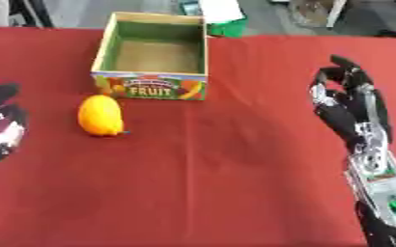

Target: Pick up objects on the table and place them in the box.

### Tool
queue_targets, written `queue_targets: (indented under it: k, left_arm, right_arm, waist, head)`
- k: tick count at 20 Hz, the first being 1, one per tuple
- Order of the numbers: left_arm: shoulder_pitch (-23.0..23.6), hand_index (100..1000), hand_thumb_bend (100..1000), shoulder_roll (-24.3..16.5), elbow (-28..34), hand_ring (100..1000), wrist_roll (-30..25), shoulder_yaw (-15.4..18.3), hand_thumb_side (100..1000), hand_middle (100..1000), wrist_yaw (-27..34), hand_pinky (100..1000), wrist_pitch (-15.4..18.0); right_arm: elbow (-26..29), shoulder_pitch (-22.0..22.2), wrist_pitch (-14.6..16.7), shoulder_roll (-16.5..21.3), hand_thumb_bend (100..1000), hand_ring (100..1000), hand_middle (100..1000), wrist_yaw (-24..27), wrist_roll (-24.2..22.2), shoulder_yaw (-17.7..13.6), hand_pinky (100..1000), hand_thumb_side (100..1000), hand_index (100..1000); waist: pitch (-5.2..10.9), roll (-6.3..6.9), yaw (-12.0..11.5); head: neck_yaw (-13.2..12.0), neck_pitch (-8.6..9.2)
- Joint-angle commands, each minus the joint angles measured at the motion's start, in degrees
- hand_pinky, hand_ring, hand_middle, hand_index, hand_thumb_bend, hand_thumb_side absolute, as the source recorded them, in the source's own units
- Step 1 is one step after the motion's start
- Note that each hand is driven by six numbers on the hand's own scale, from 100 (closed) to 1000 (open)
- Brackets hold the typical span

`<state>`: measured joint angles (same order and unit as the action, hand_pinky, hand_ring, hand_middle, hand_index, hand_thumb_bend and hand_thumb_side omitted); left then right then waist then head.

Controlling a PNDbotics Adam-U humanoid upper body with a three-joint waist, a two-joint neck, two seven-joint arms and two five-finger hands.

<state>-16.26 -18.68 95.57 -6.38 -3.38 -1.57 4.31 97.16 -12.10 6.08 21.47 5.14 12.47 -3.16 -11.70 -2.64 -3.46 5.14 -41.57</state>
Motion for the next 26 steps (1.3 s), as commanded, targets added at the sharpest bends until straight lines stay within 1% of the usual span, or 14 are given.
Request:
queue_targets:
  k: [1, 4, 8, 11, 12, 15, 16, 18, 20, 21, 26]
  left_arm:
    - [-1.2, 814, 175, -1.6, 0.9, 975, -0.2, 0.1, 240, 875, -0.7, 938, -0.1]
    - [-1.7, 815, 186, -2.3, 1.3, 970, 0.1, 0.0, 217, 871, -3.0, 928, -0.4]
    - [-3.2, 815, 206, -4.3, 2.0, 963, -0.1, -1.2, 185, 865, -7.6, 913, -1.0]
    - [-4.9, 817, 252, -6.5, 2.5, 949, -0.5, -2.5, 140, 852, -12.0, 886, -1.4]
    - [-5.4, 818, 257, -7.1, 2.5, 948, -0.7, -3.0, 140, 850, -13.5, 882, -1.6]
    - [-7.4, 826, 314, -8.5, 2.1, 932, -1.2, -4.5, 108, 836, -18.7, 857, -2.4]
    - [-8.0, 826, 317, -8.7, 1.8, 932, -1.5, -5.0, 107, 835, -20.2, 856, -2.6]
    - [-9.1, 834, 356, -9.3, 1.1, 928, -3.0, -6.4, 113, 832, -22.9, 843, -2.4]
    - [-10.2, 838, 384, -9.6, 0.2, 927, -5.1, -7.7, 136, 831, -25.5, 838, -1.7]
    - [-10.7, 838, 406, -9.5, -0.4, 926, -6.0, -8.3, 159, 830, -26.5, 835, -1.4]
    - [-12.5, 840, 435, -8.0, -5.2, 922, -7.3, -10.7, 179, 827, -30.5, 827, -0.4]
  right_arm:
    - [0.6, -0.8, 0.1, 1.1, 100, 823, 677, 0.1, -0.3, -0.2, 620, 241, 859]
    - [0.6, -0.8, 0.1, 1.1, 100, 823, 677, 0.1, -0.3, -0.1, 620, 242, 859]
    - [0.5, -0.8, 0.1, 1.1, 100, 823, 678, 0.1, -0.5, 0.0, 621, 242, 859]
    - [0.5, -0.8, 0.1, 1.2, 100, 823, 678, 0.1, -0.6, 0.1, 621, 242, 859]
    - [0.5, -0.8, 0.1, 1.2, 100, 823, 678, 0.1, -0.6, 0.1, 621, 242, 859]
    - [0.5, -0.7, 0.1, 1.2, 100, 823, 678, 0.1, -0.7, 0.2, 621, 242, 859]
    - [0.4, -0.7, 0.1, 1.2, 100, 823, 678, 0.1, -0.8, 0.2, 621, 242, 859]
    - [0.4, -0.6, 0.1, 1.2, 100, 823, 678, 0.1, -0.8, 0.3, 621, 243, 859]
    - [0.4, -0.6, 0.1, 1.2, 100, 823, 678, 0.1, -0.9, 0.3, 621, 243, 859]
    - [0.4, -0.6, 0.0, 1.2, 100, 823, 678, 0.2, -0.9, 0.3, 621, 243, 859]
    - [0.3, -0.6, 0.0, 1.1, 100, 823, 678, 0.2, -1.0, 0.4, 621, 246, 859]
  waist:
    - [0.77, 0.14, 0.1]
    - [0.77, 0.23, 0.2]
    - [0.84, 0.30, 0.4]
    - [0.98, 0.41, 0.6]
    - [1.03, 0.43, 0.7]
    - [1.23, 0.53, 0.9]
    - [1.28, 0.55, 1.0]
    - [1.37, 0.62, 1.2]
    - [1.45, 0.68, 1.3]
    - [1.50, 0.71, 1.3]
    - [1.57, 0.77, 1.5]
  head:
    - [0.1, -0.38]
    - [0.2, -0.28]
    - [0.0, -0.26]
    - [-0.1, -0.23]
    - [-0.1, -0.22]
    - [-0.2, -0.17]
    - [-0.3, -0.17]
    - [-0.3, -0.12]
    - [-0.4, -0.08]
    - [-0.4, -0.09]
    - [-0.5, -0.08]
